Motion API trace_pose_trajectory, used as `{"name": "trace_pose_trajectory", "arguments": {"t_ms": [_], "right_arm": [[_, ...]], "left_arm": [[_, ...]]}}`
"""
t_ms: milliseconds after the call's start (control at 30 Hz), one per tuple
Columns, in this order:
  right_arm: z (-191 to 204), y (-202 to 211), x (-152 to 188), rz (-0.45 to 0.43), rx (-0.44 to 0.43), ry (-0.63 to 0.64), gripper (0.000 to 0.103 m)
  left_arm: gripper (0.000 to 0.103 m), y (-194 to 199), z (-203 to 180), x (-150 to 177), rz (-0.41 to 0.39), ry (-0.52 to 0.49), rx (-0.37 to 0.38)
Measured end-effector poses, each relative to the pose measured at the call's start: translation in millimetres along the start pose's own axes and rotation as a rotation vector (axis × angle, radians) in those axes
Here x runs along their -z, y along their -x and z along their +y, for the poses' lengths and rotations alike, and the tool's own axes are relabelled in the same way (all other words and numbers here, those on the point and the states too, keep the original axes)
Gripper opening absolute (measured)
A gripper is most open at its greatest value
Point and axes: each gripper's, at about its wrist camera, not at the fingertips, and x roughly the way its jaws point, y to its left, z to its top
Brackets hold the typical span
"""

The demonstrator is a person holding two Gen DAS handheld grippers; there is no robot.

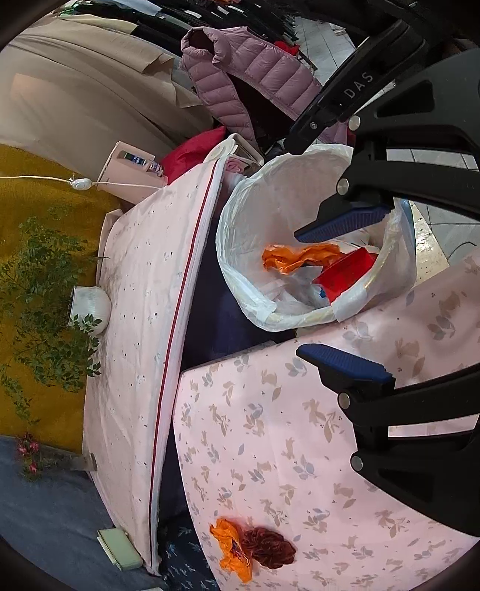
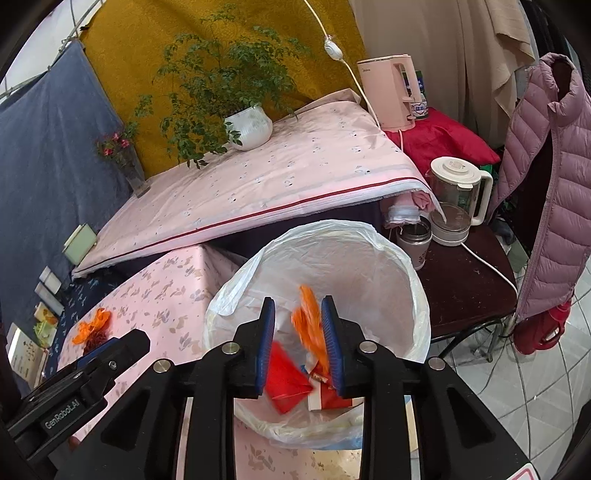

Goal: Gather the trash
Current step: 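Open both tools to drop the bag and red card into the bin, then move both tools back from the bin to the table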

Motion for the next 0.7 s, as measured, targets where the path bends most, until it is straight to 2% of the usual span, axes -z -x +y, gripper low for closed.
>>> {"name": "trace_pose_trajectory", "arguments": {"t_ms": [200,533,700], "right_arm": [[10,-1,7,0.016,-0.010,0.019,0.028],[40,3,15,0.020,-0.033,0.074,0.040],[59,4,19,0.025,-0.049,0.102,0.042]], "left_arm": [[0.054,2,15,5,0.002,0.021,-0.029],[0.054,12,50,10,-0.009,0.077,-0.092],[0.056,20,70,13,-0.020,0.110,-0.120]]}}
